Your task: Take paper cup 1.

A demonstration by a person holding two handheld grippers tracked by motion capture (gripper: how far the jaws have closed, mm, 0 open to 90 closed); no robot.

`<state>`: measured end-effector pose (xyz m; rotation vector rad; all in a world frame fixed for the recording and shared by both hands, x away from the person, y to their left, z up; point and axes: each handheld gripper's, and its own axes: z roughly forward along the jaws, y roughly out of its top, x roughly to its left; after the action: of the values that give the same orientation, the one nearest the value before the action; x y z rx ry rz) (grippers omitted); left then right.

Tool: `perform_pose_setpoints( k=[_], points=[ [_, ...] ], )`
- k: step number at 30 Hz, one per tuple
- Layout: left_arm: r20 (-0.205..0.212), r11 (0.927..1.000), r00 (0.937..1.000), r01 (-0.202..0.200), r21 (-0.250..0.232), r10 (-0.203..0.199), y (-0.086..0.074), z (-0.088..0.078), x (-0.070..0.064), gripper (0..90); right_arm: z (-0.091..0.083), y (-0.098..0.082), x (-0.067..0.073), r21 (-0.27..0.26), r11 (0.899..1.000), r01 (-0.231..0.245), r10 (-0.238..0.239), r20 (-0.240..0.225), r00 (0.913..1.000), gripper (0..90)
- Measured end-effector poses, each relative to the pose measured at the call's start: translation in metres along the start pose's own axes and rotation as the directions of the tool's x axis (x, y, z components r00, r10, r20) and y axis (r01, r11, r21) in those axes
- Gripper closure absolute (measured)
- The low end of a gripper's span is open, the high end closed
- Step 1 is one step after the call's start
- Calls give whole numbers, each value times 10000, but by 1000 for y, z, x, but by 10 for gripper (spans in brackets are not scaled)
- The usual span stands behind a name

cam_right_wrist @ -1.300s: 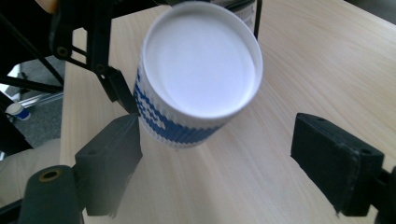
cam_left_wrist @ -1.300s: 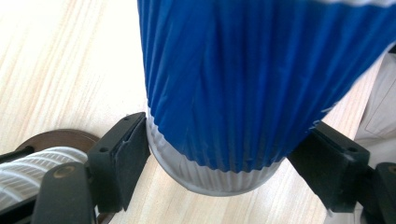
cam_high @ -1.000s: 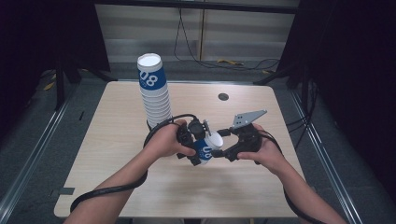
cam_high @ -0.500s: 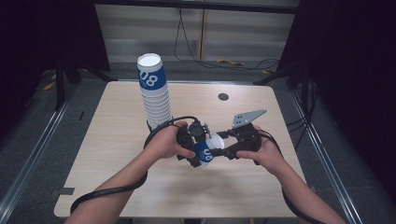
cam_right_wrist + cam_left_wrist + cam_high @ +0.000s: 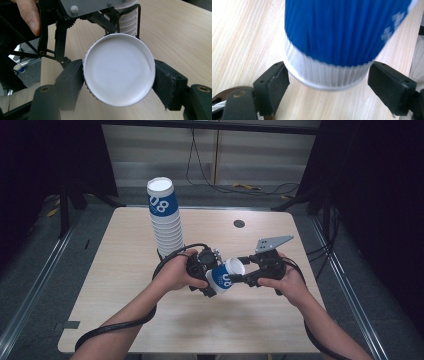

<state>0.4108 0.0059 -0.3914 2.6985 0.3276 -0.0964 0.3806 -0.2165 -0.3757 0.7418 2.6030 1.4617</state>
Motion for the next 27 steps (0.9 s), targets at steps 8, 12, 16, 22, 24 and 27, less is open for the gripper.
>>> perform_pose_setpoints(
  k=[8,12,16,22,24,27],
  points=[
    [-35,9989,9997,223,-405,-225,-6,-1,3,159,-4,-3,-2,29,10000,-68,67,148,9999,289],
    [-47,9965,9991,426,-714,-430,-8,-2,4,158,-4,-5,-3,-58,9997,-221,222,187,9996,289],
    [82,9948,9987,510,-878,-505,-11,-3,4,158,-6,-8,-5,-281,9988,-390,396,216,9990,289],
    [27,9896,9980,625,-1294,-627,-15,-1,5,157,-9,-12,-7,-445,9975,-557,571,325,9978,289],
    [88,9873,9970,777,-1389,-772,-16,0,5,157,-10,-14,-8,-493,9966,-654,670,301,9973,289],
    [45,9866,9972,747,-1453,-748,-18,2,5,157,-10,-16,-9,-561,9959,-711,729,305,9969,288]
  ],
)
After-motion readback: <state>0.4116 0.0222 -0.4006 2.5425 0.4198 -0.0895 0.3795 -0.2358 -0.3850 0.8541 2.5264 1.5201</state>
